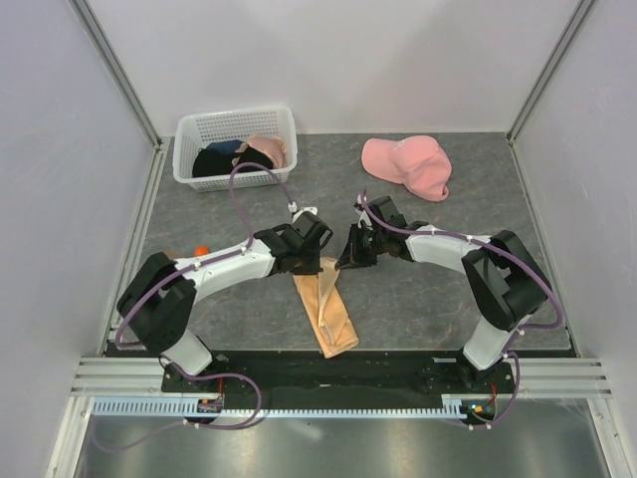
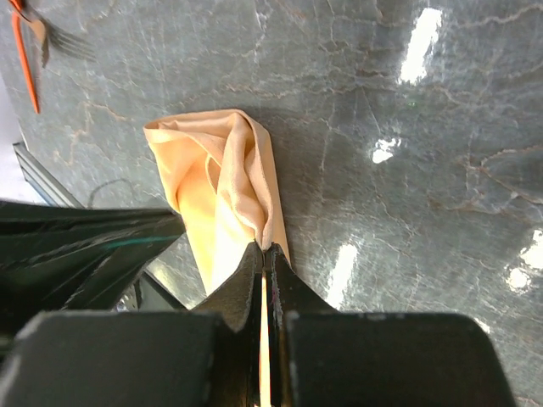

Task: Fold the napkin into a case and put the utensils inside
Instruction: Grasp the top corner of the smaller rectangle folded napkin from the folded napkin.

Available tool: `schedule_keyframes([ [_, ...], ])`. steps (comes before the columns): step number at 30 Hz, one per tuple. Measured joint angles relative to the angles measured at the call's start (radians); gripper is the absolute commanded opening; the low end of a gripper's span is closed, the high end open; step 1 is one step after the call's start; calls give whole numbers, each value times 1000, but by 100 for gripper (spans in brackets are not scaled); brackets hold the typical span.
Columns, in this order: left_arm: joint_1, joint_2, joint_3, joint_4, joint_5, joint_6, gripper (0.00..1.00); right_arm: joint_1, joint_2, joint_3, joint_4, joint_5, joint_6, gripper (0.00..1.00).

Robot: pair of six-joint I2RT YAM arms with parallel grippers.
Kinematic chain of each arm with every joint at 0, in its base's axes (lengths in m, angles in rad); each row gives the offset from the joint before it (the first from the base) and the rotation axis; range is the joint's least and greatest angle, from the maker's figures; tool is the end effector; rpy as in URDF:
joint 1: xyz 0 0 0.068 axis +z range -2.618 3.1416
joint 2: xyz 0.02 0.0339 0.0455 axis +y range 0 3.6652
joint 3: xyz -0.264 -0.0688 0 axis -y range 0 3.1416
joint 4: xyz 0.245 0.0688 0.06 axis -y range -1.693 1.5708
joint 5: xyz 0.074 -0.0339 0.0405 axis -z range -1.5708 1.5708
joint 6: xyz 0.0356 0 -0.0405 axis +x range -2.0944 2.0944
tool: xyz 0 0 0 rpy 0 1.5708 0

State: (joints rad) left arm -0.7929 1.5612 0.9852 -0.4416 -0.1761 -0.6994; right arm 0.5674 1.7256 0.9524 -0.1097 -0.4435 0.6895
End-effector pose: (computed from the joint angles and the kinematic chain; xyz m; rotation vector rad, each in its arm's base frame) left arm 0.2240 -0.2185 0.2016 0.0564 2.5996 -0.3324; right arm 0.2830 0.1985 0.1642 -0.0519 2.6549 1.0401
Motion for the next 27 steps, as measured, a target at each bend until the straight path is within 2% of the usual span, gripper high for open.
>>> schedule_keyframes([
  [6, 4, 107, 32, 51, 40, -2, 7, 0, 0, 0, -16, -2, -10, 0],
  [13, 24, 163, 36, 103, 74, -3, 6, 0, 0, 0, -10, -15, -3, 0],
  [21, 33, 160, 29, 186, 125, -12, 8, 0, -1, 27, -17, -26, 12, 0],
  [27, 48, 93, 10, 146, 114, -14, 6, 0, -14, 43, -42, -29, 3, 0],
])
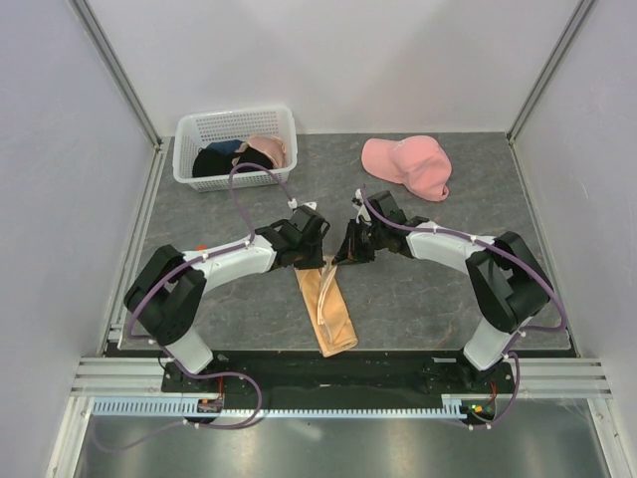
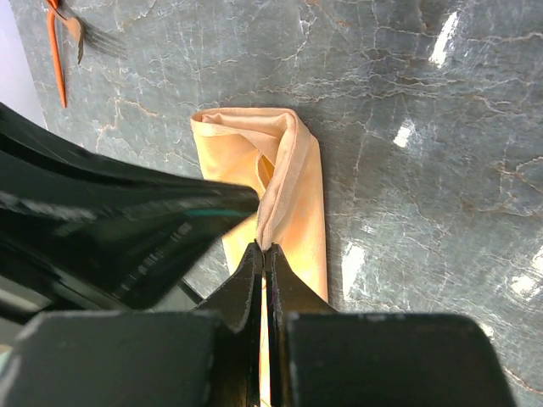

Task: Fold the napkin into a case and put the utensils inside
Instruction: Grasp the top corner of the smaller rectangle folded napkin from the folded napkin.

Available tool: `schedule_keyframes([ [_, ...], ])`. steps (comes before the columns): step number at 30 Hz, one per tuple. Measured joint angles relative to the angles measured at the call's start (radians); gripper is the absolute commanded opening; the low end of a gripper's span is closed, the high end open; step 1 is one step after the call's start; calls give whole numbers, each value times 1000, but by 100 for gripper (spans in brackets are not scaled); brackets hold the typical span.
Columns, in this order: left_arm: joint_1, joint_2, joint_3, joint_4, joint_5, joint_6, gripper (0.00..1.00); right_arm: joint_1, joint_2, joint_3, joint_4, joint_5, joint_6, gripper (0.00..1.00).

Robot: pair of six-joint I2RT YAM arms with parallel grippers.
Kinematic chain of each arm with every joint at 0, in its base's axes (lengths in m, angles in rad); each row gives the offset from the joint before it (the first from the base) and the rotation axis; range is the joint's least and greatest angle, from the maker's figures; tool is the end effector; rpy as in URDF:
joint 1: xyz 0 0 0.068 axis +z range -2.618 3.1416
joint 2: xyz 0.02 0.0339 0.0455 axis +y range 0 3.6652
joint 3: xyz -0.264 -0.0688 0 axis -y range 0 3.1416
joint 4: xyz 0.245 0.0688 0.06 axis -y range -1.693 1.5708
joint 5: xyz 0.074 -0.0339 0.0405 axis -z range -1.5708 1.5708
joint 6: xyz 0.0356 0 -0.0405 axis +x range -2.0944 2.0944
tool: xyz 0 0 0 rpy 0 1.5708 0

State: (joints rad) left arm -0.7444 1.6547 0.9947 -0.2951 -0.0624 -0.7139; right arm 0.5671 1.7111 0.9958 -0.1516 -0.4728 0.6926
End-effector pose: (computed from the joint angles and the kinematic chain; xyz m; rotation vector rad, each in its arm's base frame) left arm 0.2484 -0.2258 0.1843 0.0138 2.5994 -0.4901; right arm 0.2862 0.2015 0.1789 -0.0674 2.6441 1.0828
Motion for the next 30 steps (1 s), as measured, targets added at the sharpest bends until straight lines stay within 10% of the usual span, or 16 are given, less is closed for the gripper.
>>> schedule_keyframes([
  [30, 41, 66, -40, 108, 91, -33, 4, 44, 56, -30, 158, -2, 185, 0],
])
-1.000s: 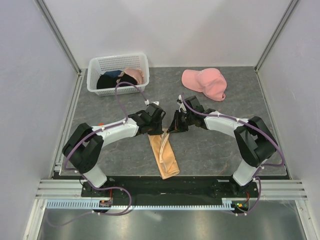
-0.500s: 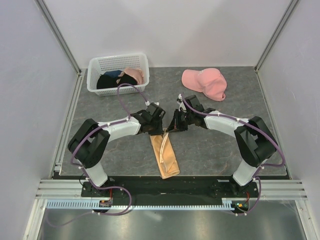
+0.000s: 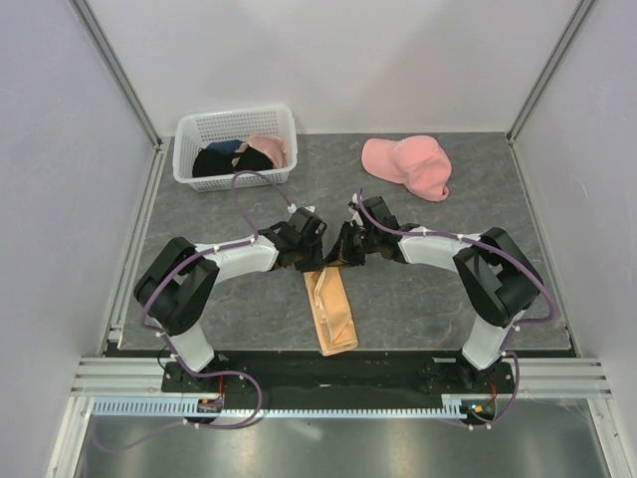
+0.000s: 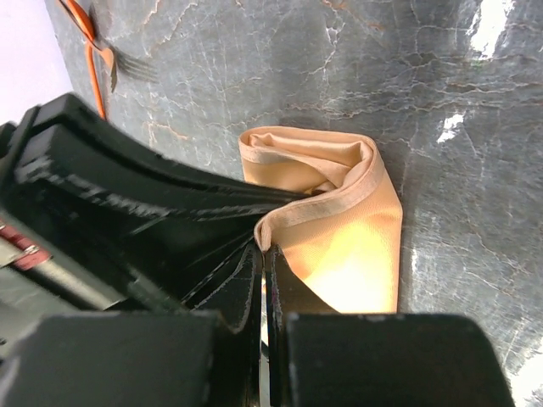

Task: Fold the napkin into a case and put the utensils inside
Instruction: Grasp the top corner of the smaller rectangle folded napkin from the folded napkin.

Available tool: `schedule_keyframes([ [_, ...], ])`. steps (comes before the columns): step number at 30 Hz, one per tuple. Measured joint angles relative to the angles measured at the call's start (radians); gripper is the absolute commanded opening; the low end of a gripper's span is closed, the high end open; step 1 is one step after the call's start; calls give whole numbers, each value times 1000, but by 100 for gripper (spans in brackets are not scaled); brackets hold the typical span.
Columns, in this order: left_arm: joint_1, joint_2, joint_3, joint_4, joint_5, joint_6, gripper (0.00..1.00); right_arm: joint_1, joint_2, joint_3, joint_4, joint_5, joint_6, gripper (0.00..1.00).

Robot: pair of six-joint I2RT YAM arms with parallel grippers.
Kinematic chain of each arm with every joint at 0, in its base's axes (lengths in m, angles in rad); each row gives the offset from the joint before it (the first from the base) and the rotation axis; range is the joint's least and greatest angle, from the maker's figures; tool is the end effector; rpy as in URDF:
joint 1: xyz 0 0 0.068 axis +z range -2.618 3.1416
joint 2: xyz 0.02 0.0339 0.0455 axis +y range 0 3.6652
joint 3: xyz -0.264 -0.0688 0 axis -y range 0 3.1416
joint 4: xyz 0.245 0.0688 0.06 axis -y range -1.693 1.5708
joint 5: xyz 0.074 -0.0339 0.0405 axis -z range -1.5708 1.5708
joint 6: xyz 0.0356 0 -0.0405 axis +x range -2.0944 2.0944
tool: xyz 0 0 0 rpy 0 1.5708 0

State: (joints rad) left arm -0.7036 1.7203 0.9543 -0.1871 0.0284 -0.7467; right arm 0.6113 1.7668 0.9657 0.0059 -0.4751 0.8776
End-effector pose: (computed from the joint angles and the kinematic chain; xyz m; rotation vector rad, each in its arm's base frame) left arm 0.2593 -0.2214 0.1586 -0.0449 2.6364 -0.5860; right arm 0.2846 0.2194 0.1628 0.0912 2.6364 1.1940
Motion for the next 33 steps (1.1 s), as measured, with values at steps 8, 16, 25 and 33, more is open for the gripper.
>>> schedule_keyframes([
  [8, 2, -66, 0, -51, -9, 0, 4, -3, -7, -14, 24, 6, 20, 0],
  [16, 12, -48, 0, -19, 59, -11, 4, -9, -32, -23, 18, 11, 28, 0],
  [25, 12, -41, -47, 47, 96, -41, 9, -12, -31, -31, 10, 16, 31, 0],
  [33, 5, -165, -13, -90, -61, 23, 12, -11, -31, -42, 39, 11, 37, 0],
])
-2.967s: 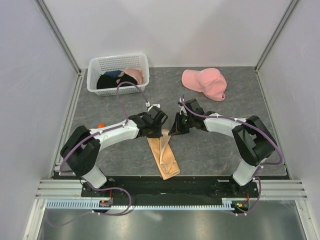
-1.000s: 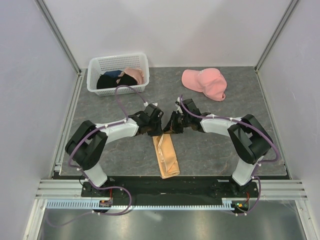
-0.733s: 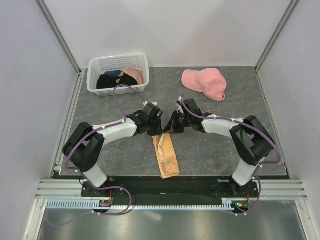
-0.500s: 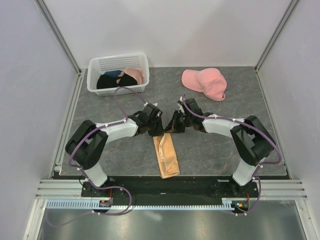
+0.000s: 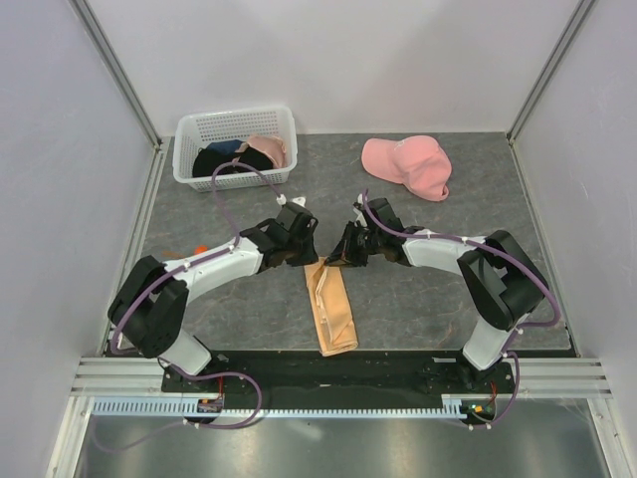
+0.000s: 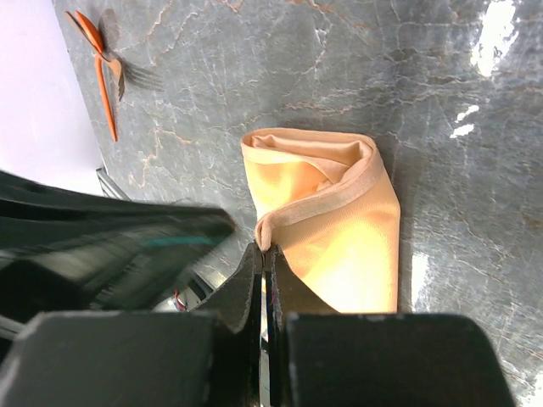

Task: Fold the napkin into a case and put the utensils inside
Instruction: Grasp the top corner of the smaller rectangle folded napkin from the folded napkin.

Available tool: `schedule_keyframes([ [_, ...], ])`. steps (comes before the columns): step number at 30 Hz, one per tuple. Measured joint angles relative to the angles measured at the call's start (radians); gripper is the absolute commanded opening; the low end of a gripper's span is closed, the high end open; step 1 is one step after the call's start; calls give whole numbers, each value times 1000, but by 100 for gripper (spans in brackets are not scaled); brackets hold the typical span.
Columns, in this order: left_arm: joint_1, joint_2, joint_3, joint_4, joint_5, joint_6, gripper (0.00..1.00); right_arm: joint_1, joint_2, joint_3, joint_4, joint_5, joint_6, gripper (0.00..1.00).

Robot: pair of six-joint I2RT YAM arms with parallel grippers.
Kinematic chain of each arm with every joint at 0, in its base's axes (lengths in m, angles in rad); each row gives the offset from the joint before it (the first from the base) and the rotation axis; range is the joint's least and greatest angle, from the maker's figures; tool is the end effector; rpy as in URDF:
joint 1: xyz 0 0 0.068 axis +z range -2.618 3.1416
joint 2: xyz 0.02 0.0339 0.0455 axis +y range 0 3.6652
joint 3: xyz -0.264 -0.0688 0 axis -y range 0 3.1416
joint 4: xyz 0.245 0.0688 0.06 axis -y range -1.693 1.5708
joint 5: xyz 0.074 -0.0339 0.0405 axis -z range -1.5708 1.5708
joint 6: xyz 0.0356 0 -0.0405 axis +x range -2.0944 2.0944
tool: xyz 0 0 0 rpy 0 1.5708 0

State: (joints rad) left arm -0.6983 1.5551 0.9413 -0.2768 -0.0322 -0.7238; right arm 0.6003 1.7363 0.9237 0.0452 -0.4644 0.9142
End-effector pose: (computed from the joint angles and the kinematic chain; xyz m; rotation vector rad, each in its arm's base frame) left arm 0.2455 -0.2046 0.2002 -0.0470 2.5494 -0.5577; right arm 0.2812 0.2118 0.1638 0.1485 2.6098 1.2059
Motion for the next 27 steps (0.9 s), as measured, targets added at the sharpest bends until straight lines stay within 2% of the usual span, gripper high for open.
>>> schedule_keyframes([
  [4, 0, -24, 3, -33, -75, 57, 16, 0, 0, -2, 1, -1, 2, 0],
  [7, -6, -24, 3, -47, -115, 107, 23, 0, 0, -2, 2, -1, 5, 0],
  [14, -79, 29, 16, -51, -206, 189, 32, 0, 0, -10, 8, -2, 9, 0],
  [27, -158, 130, 84, -55, -303, 244, 33, 0, 0, -19, 17, -10, 14, 0],
])
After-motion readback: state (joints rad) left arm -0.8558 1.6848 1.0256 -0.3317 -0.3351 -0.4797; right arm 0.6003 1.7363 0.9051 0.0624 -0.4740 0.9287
